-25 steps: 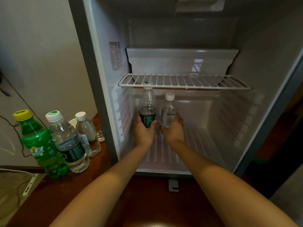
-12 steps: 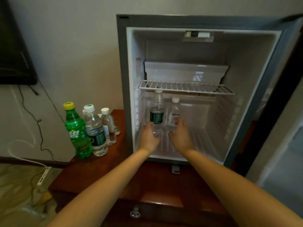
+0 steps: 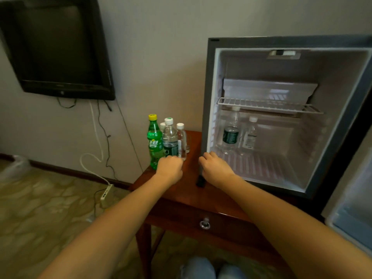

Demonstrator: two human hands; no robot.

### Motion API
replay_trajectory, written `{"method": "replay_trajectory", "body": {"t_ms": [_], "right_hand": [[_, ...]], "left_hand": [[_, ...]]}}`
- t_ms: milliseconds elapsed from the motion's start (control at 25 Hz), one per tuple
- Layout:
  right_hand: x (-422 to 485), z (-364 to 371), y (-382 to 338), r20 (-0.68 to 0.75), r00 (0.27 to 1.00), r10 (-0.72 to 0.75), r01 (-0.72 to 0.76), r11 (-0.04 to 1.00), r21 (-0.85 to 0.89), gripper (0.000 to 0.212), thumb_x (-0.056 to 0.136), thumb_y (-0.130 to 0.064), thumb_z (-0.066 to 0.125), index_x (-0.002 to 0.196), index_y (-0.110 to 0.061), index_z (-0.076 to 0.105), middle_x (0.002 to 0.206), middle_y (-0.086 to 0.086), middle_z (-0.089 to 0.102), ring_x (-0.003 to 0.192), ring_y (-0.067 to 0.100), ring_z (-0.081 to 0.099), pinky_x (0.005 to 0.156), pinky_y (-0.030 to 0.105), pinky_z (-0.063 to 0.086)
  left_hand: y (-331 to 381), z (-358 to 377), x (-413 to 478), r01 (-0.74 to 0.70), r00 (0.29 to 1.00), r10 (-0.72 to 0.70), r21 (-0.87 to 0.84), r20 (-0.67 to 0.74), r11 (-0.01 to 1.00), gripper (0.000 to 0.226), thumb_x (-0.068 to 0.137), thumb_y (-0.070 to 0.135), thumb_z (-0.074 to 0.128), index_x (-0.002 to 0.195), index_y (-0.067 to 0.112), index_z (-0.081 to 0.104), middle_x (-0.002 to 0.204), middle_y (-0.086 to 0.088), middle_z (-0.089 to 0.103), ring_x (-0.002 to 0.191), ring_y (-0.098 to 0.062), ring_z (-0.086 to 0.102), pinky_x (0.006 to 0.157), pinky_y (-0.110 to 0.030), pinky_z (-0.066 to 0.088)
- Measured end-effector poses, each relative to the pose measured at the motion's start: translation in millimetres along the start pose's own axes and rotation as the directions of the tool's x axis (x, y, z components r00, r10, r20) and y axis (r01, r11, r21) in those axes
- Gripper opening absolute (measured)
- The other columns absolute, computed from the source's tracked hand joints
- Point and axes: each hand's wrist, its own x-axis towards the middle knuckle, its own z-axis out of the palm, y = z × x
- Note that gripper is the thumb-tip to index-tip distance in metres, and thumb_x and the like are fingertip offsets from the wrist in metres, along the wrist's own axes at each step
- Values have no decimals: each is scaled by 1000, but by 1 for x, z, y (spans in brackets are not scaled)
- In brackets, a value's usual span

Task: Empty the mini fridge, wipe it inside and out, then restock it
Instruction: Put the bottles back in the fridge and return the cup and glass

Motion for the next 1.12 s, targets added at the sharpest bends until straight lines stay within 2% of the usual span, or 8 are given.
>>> {"method": "replay_trajectory", "body": {"t_ms": [160, 320, 440, 560, 720, 800, 960, 1120], "right_hand": [[31, 6, -39, 25, 999, -45, 46, 999, -8, 38, 90, -10, 45, 128, -5, 48, 129, 15, 48, 119, 32, 40, 92, 41, 42], [68, 26, -56, 52, 997, -56, 58, 998, -33, 40, 90, -10, 47, 129, -5, 49, 132, 15, 47, 122, 31, 41, 95, 42, 43], [92, 39, -55, 83, 996, -23, 24, 1000, -9, 37, 90, -10, 48, 127, -7, 48, 131, 13, 46, 121, 31, 40, 95, 40, 42], [109, 54, -52, 67, 988, 137, -150, 950, 273, 44, 90, -20, 57, 131, -10, 43, 134, 10, 43, 122, 28, 38, 98, 40, 42], [129, 72, -56, 72, 890, 450, -351, 577, 737, 69, 78, -27, 76, 133, -13, 38, 134, 7, 43, 123, 25, 43, 103, 41, 41], [140, 79, -60, 71, 867, 493, -318, 438, 841, 79, 75, -30, 79, 138, -13, 35, 136, 8, 42, 125, 24, 45, 105, 40, 40], [154, 95, -70, 49, 808, 588, -237, 249, 939, 74, 72, -33, 81, 133, -17, 42, 129, 5, 43, 120, 20, 48, 104, 38, 42], [162, 114, -78, 18, 782, 623, -243, 278, 929, 79, 71, -35, 81, 135, -19, 39, 131, 5, 43, 125, 22, 41, 106, 43, 39]], "left_hand": [[-48, 7, -10, 166, 977, -171, 46, 128, 985, 17, 89, 17, 50, 103, 14, 59, 107, -9, 62, 101, -28, 58, 78, -35, 44], [-90, 31, 0, 238, 965, -240, 26, 102, 971, 26, 91, 26, 54, 112, 11, 58, 117, -10, 55, 112, -28, 51, 90, -39, 43], [-109, 55, 20, 339, 940, -338, -240, 48, 910, 48, 89, 37, 62, 125, 9, 48, 127, -11, 47, 118, -28, 46, 96, -40, 43], [-115, 74, 43, 400, 873, -475, -716, 108, 572, 79, 81, 37, 72, 140, 6, 31, 142, -13, 35, 131, -29, 38, 106, -42, 38], [-113, 95, 67, 321, 845, -498, -930, 195, 179, 96, 71, 38, 80, 145, 10, 25, 144, -11, 40, 131, -27, 43, 106, -44, 40], [-110, 103, 75, 271, 844, -502, -958, 188, 96, 92, 69, 35, 82, 142, 12, 31, 137, -7, 48, 124, -23, 49, 103, -41, 44], [-102, 109, 81, 137, 802, -582, -990, 133, -37, 71, 73, 28, 80, 132, 15, 43, 120, 0, 57, 111, -16, 57, 93, -33, 49], [-96, 112, 80, 77, 789, -604, -993, 112, -84, 64, 75, 28, 78, 129, 21, 44, 110, 11, 57, 105, -10, 57, 91, -30, 49]]}}
